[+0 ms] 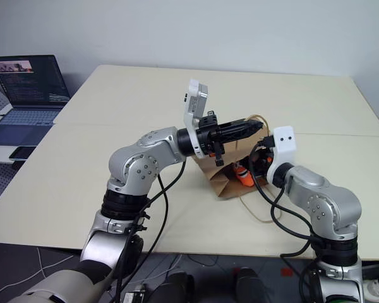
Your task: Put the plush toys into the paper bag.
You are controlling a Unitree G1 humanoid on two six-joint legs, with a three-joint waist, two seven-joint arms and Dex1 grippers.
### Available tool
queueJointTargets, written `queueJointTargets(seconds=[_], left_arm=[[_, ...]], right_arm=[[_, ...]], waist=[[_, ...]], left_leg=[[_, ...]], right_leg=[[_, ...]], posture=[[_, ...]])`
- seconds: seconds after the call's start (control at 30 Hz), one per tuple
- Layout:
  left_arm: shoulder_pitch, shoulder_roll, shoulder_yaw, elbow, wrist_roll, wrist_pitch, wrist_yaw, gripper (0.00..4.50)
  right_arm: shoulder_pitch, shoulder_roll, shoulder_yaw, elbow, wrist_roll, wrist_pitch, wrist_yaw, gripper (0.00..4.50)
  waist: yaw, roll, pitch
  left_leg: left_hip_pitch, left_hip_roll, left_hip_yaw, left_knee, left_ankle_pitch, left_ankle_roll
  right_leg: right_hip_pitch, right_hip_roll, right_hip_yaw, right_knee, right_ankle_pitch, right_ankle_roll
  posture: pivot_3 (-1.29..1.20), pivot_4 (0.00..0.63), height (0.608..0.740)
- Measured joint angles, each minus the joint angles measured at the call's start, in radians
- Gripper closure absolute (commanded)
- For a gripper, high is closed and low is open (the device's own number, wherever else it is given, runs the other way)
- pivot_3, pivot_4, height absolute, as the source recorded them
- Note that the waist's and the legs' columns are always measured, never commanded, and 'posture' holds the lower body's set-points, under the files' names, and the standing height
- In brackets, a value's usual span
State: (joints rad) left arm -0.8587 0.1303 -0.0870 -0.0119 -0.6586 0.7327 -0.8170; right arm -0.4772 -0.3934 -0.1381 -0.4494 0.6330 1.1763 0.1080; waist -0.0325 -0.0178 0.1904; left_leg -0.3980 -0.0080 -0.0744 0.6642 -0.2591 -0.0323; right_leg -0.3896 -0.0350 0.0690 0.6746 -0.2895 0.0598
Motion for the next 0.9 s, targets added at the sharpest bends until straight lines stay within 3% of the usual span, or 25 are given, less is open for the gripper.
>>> queueJointTargets(seconds=[0.23,0.47,0.67,0.9], left_arm=[[0.000,0.002,-0.006,0.002,0.003,-0.003,0.000,4.50],[-0.012,0.004,0.002,0.032,0.016,-0.028,0.000,4.50],[-0.067,-0.001,0.022,0.095,0.022,-0.068,0.001,4.50],[-0.072,0.000,0.034,0.109,0.025,-0.088,0.000,4.50]], right_arm=[[0.017,-0.151,-0.116,-0.134,0.147,0.128,0.116,0.05],[0.227,-0.359,-0.339,-0.237,0.352,0.187,0.296,0.05],[0.374,-0.348,-0.482,-0.190,0.449,0.207,0.274,0.05],[0.489,-0.166,-0.492,-0.128,0.521,0.204,0.152,0.05]], waist=[[0.002,0.000,0.000],[0.007,0.000,0.000],[0.004,0.000,0.000],[0.002,0.000,0.000]], left_leg=[[-0.001,0.000,-0.001,0.000,0.000,0.000],[-0.002,0.000,0.000,0.000,0.000,0.000],[-0.001,0.000,0.002,0.000,0.000,0.000],[0.000,0.000,0.001,0.000,0.000,0.000]], right_leg=[[0.000,0.000,0.000,-0.001,0.000,0.000],[0.001,0.000,0.000,-0.003,0.000,0.000],[0.002,0.001,0.000,-0.002,0.000,0.000],[0.001,0.003,0.002,-0.001,0.000,0.000]], posture=[[0.00,0.150,0.740],[0.00,0.150,0.740],[0.00,0.150,0.740],[0.00,0.150,0.740]])
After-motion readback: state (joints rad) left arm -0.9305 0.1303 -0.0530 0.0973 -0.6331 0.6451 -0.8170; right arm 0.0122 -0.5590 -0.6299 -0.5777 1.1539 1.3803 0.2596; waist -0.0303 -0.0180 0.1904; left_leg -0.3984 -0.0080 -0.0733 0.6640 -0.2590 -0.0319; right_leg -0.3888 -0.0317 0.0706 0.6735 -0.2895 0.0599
